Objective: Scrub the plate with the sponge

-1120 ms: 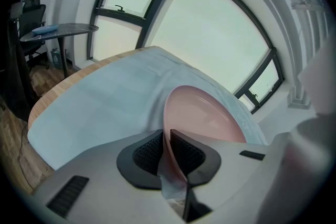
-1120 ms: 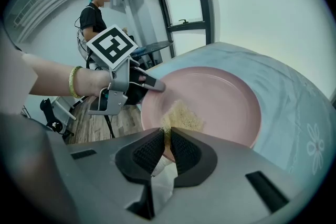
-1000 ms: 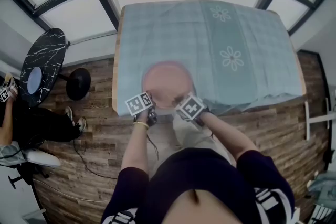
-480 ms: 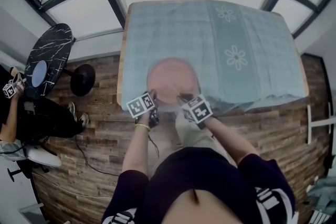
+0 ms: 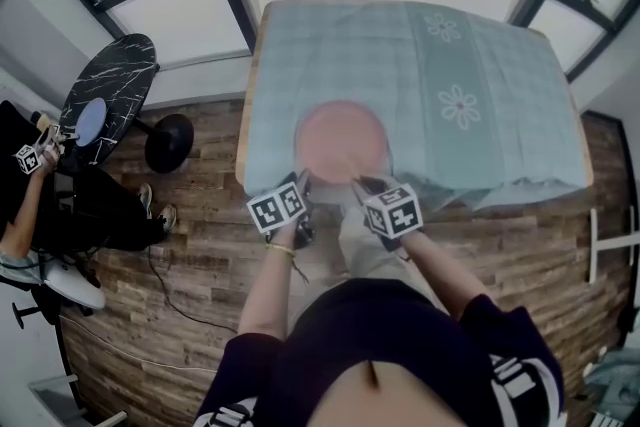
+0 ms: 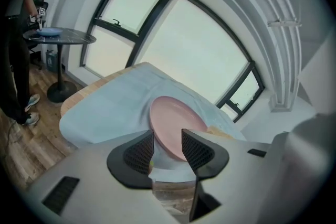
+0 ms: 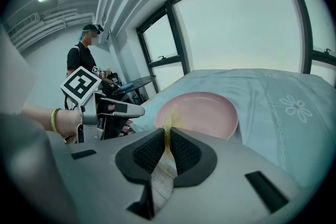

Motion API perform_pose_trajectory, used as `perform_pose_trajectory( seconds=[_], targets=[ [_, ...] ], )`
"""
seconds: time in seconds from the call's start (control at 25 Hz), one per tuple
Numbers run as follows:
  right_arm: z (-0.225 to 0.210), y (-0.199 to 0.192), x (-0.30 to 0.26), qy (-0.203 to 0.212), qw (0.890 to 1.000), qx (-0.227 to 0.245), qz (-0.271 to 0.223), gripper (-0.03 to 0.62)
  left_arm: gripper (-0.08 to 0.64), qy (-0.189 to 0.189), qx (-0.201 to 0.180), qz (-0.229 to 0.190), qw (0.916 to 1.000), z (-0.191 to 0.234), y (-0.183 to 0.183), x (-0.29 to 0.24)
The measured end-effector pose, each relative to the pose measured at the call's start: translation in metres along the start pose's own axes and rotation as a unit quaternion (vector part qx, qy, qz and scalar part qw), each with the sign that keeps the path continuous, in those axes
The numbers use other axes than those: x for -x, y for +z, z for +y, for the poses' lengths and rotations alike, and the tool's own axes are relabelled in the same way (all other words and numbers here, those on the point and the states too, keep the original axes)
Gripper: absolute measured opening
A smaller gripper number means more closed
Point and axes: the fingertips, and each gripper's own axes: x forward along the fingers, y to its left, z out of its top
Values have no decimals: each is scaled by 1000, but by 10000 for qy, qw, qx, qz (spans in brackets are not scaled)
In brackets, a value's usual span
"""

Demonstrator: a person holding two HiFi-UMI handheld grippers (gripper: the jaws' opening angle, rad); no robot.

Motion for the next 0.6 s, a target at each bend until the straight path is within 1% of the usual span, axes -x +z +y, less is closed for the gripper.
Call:
perform_pose_trajectory(
  seconds=[0.12,0.28,0.48,0.6],
  targets=[
    [9,-6,8,-17,10000,-54,-41,38,171,-153,-104,-62,9998,-9,-6,16],
    [19,-12,22,-15,9998,-134,-165,37,118,-246,-246,-181,9992,-23,-15,36],
    [33,-15,42,41,9988,-306,-383,37,66,-329,-205,-398,9985,-36,-22,60],
    [38,-17,54,48,9980,-350,-522,38,40,-299,-140,-512,9981,-41,-28,72]
  ],
)
